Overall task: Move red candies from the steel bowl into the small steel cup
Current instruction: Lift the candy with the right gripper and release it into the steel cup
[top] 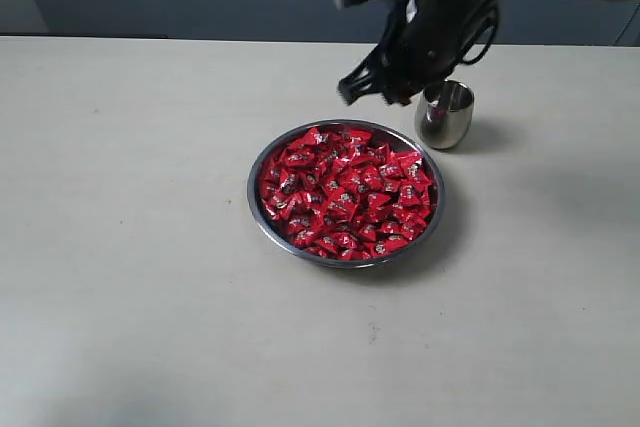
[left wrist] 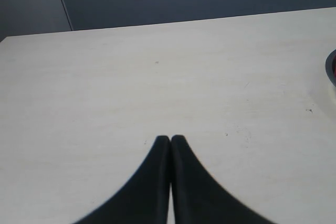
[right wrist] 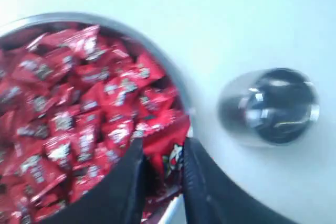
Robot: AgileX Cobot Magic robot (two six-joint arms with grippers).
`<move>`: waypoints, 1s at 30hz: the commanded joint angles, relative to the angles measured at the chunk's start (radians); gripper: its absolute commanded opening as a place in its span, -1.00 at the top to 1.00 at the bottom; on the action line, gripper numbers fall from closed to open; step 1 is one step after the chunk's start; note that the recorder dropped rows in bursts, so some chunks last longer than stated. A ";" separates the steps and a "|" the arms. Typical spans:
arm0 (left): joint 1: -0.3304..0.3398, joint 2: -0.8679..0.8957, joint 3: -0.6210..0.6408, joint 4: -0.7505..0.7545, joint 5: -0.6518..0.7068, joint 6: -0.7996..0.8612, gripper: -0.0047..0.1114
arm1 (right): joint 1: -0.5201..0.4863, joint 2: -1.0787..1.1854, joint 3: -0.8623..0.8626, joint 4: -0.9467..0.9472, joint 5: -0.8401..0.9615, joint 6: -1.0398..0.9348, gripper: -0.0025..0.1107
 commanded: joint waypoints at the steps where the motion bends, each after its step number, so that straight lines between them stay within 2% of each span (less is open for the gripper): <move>1: 0.000 -0.005 -0.008 0.002 -0.008 -0.003 0.91 | -0.173 -0.028 -0.082 0.049 0.012 0.015 0.97; 2: 0.000 -0.005 -0.008 0.002 -0.008 -0.003 0.91 | -0.216 -0.019 -0.114 0.126 0.005 -0.047 0.97; 5: 0.000 -0.005 -0.008 0.002 -0.008 -0.003 0.91 | -0.262 0.016 -0.175 0.201 0.014 -0.105 0.97; 15: 0.000 -0.005 -0.008 0.002 -0.008 -0.003 0.91 | -0.289 0.282 -0.460 0.232 0.208 -0.135 0.97; 30: 0.000 -0.005 -0.008 0.002 -0.008 -0.003 0.91 | -0.289 0.371 -0.482 0.186 0.253 -0.135 0.97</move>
